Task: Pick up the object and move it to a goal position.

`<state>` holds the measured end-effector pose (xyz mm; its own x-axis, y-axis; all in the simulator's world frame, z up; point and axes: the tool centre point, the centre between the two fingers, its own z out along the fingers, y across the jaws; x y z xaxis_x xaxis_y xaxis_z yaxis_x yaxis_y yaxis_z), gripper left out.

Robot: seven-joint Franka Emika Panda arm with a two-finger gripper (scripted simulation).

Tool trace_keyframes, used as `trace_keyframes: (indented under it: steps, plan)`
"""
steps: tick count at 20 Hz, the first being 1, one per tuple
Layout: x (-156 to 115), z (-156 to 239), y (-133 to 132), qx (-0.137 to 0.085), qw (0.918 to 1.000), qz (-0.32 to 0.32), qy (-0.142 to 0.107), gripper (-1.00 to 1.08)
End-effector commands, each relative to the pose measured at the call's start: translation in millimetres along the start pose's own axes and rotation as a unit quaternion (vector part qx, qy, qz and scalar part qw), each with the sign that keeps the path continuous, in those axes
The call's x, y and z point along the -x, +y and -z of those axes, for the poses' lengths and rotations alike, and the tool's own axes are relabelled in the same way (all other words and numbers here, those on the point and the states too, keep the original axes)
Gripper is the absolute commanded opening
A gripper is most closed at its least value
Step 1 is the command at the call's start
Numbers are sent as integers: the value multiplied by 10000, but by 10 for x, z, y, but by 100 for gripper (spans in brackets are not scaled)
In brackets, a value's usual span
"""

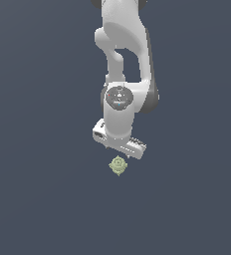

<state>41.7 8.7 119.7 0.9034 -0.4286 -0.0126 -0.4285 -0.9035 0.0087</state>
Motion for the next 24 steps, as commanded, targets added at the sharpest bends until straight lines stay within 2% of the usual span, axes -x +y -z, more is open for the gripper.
trace_keyframes:
  steps: [1,12,24]
  plan:
    - [-56,-63,-38,-13,9994,-351,12,100]
    - [-204,-250,-144,-47,9911,-1327,49,100]
    - [-225,-346,-160,-51,9890,-1479,54,100]
